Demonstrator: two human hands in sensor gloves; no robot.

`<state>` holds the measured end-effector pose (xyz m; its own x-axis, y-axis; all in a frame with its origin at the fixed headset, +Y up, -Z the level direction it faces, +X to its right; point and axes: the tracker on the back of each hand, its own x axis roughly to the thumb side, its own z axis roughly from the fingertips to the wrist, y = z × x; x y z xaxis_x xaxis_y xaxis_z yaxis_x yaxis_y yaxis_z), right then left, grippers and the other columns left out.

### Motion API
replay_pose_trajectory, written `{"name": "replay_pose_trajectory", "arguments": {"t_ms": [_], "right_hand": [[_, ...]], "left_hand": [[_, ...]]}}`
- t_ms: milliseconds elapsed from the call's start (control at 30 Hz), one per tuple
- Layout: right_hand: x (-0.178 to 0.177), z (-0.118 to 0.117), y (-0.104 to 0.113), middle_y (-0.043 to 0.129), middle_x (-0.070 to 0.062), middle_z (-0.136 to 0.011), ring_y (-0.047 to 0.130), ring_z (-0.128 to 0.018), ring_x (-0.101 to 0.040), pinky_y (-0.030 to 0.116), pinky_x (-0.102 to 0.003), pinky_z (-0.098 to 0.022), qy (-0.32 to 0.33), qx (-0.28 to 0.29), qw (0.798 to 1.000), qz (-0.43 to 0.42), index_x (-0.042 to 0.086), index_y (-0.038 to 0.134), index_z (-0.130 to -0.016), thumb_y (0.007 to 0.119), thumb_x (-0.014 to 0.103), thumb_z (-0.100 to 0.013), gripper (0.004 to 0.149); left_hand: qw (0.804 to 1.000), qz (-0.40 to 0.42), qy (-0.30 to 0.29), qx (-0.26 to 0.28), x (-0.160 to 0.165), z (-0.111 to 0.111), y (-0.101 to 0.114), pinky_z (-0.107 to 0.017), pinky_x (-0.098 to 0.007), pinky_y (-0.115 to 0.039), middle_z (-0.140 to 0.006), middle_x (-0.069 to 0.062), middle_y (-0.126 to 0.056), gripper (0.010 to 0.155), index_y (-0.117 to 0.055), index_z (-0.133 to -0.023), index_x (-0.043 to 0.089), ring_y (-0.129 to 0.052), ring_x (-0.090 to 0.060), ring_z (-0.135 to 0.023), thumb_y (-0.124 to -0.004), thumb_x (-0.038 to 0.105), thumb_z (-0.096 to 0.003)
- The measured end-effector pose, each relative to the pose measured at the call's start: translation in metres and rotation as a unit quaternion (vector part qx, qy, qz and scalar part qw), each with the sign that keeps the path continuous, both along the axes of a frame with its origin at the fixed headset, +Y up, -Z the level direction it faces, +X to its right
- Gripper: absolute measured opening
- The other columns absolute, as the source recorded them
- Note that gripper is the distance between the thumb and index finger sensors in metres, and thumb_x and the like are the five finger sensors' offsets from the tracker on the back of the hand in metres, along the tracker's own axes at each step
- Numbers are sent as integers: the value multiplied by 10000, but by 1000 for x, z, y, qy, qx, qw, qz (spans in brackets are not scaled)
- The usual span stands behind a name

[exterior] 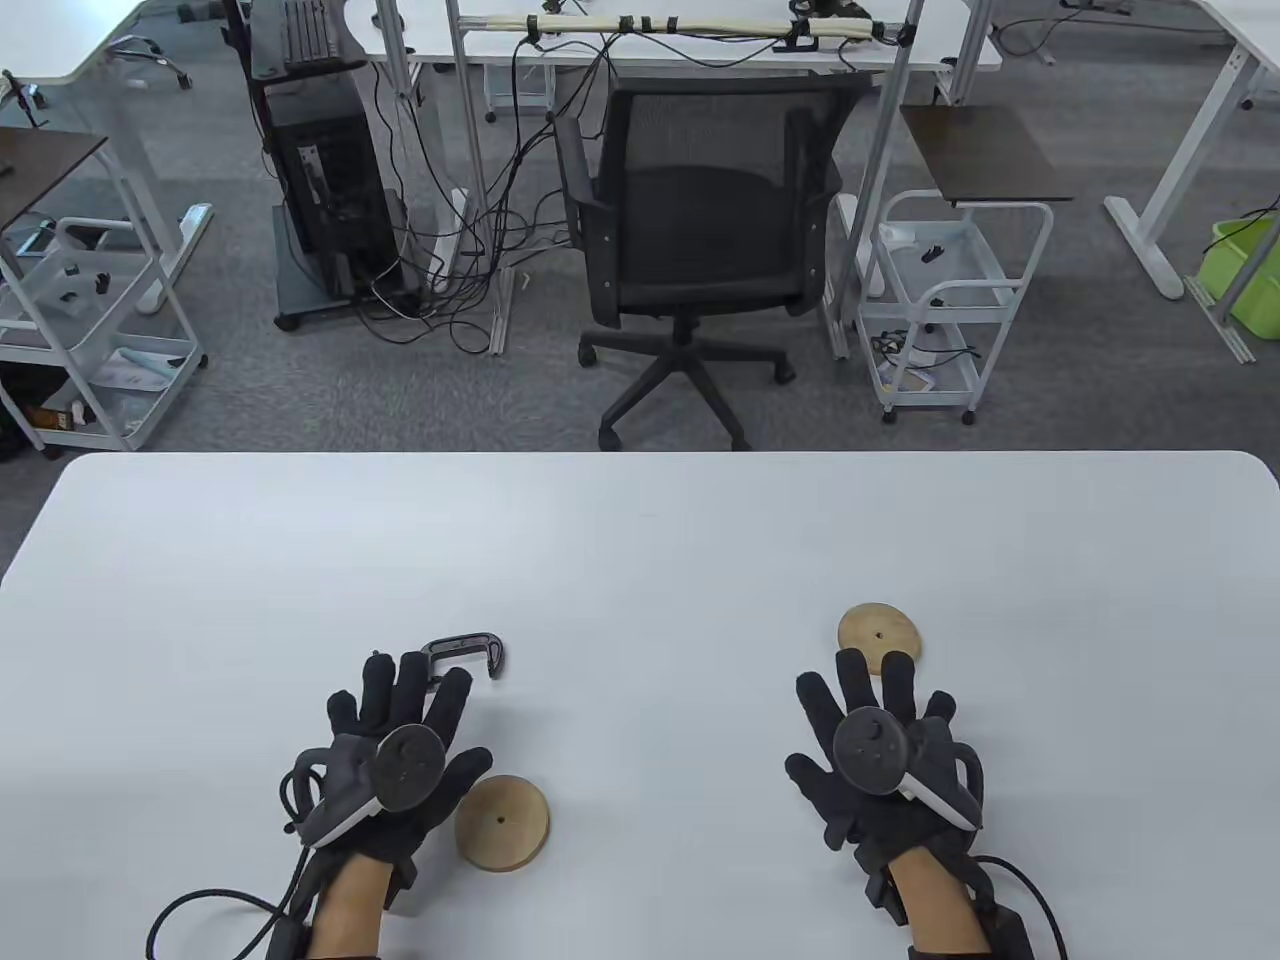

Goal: Screw the clamp shut

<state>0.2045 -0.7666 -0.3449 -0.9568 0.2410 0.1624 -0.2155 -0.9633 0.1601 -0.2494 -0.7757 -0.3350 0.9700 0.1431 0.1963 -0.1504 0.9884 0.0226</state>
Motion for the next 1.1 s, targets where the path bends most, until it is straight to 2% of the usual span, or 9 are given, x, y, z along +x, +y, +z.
{"name": "replay_pose_trajectory", "arguments": {"t_ms": [67,300,400,533,600,700,1100], "right_hand": [[-1,0,-1,-6,-36,-1191,-118,-997,-461,45,-804,-596,-1,-18,1000,2,338,270,-1134,695,613,-479,828],[-2,0,-2,19,-51,-1197,-93,-1000,-473,62,-807,-598,-1,-20,1000,0,323,288,-1138,700,607,-479,827],[-2,0,-3,34,-54,-1200,-92,-999,-475,62,-806,-599,-3,-31,1000,0,322,324,-1139,708,584,-485,801],[-2,-1,-4,37,-61,-1201,-90,-998,-477,65,-806,-600,-4,-42,999,3,316,320,-1140,710,584,-486,807],[-3,0,-5,38,-63,-1201,-89,-997,-479,70,-806,-601,-3,-46,999,3,314,319,-1140,711,584,-487,808],[-3,0,-5,37,-63,-1200,-83,-999,-480,81,-805,-607,-3,-47,999,3,323,308,-1137,725,572,-488,811],[-3,0,-5,42,-68,-1197,-68,-1000,-485,106,-803,-616,-5,-44,999,-1,333,304,-1131,731,550,-493,798]], "left_hand": [[1000,-1,1,-19,1,0,-1,-664,-831,-222,-1243,-146,-116,863,-309,-1171,336,-39,-495,-1092,-665,687,-468],[999,7,-7,-33,2,0,-1,-670,-825,-255,-1245,-154,-138,864,-314,-1173,335,-76,-504,-1096,-669,687,-469],[997,10,-7,-71,4,-1,-2,-678,-819,-273,-1245,-157,-126,867,-289,-1174,342,-83,-507,-1098,-670,686,-475],[996,12,-15,-87,8,-1,-2,-679,-819,-295,-1246,-158,-137,875,-290,-1174,344,-109,-513,-1101,-686,687,-473],[995,11,-23,-95,10,1,-1,-677,-825,-289,-1242,-150,-86,913,-186,-1155,395,-86,-514,-1099,-698,701,-463],[994,8,-34,-103,16,2,2,-675,-834,-277,-1236,-142,-39,955,-129,-1140,416,-55,-521,-1094,-721,710,-450],[982,-26,-84,-166,43,8,2,-660,-840,-425,-1214,-156,-40,1024,-138,-1126,429,-111,-537,-1090,-836,666,-415]]}}
